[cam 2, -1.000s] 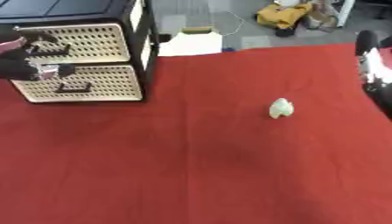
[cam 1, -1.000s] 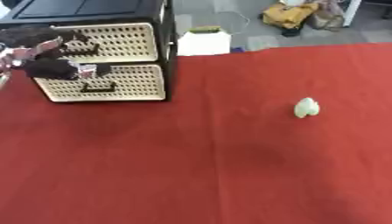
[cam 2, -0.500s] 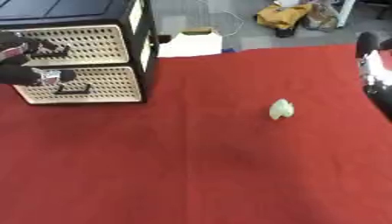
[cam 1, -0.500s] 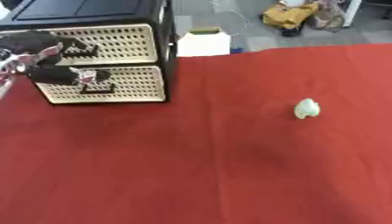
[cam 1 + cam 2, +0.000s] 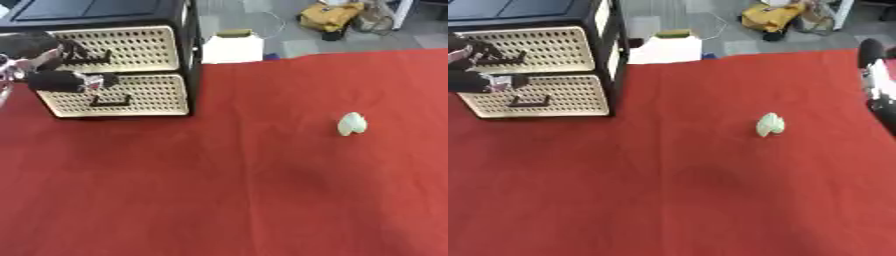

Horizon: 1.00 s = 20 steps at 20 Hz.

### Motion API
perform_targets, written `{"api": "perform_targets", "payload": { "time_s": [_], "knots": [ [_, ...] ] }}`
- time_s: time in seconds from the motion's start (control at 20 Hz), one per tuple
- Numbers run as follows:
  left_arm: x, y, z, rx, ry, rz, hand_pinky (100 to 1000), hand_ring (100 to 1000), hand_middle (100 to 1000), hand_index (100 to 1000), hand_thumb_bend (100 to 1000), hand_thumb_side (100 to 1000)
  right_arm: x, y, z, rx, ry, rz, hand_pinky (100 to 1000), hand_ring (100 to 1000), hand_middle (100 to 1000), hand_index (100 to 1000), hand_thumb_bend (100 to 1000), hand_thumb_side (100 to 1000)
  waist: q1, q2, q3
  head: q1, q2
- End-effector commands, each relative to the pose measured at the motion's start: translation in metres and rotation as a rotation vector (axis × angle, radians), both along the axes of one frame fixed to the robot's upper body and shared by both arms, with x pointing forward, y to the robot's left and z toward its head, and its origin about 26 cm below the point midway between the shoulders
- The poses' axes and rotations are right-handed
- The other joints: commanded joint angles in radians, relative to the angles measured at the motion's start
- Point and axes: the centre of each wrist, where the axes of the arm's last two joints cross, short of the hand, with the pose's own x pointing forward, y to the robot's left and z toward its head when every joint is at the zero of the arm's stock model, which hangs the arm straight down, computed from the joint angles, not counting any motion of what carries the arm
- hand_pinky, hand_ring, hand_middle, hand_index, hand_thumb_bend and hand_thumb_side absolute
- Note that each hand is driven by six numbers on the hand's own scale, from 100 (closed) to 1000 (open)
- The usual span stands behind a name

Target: Pick up objects from table and place into drawer.

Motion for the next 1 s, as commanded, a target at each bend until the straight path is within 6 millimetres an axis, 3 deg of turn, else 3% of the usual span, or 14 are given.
{"api": "perform_targets", "payload": {
  "time_s": [0.05, 1.0],
  "knots": [
    [-0.0021, 0.0048, 0.015, 0.0, -0.048, 0.012, 100, 100, 100, 880, 604, 1000, -0.0034, -0.001, 0.008, -0.013, -0.029, 0.001, 715, 823, 541, 812, 371, 710, -0.003, -0.015, -0.002, 0.006, -0.016],
    [0.0035, 0.0084, 0.0117, 0.021, -0.005, 0.023, 100, 100, 100, 794, 612, 1000, -0.0038, -0.0026, 0.0083, -0.01, -0.035, -0.005, 719, 825, 541, 812, 373, 711, -0.005, 0.004, -0.011, 0.012, -0.025]
  ]
}}
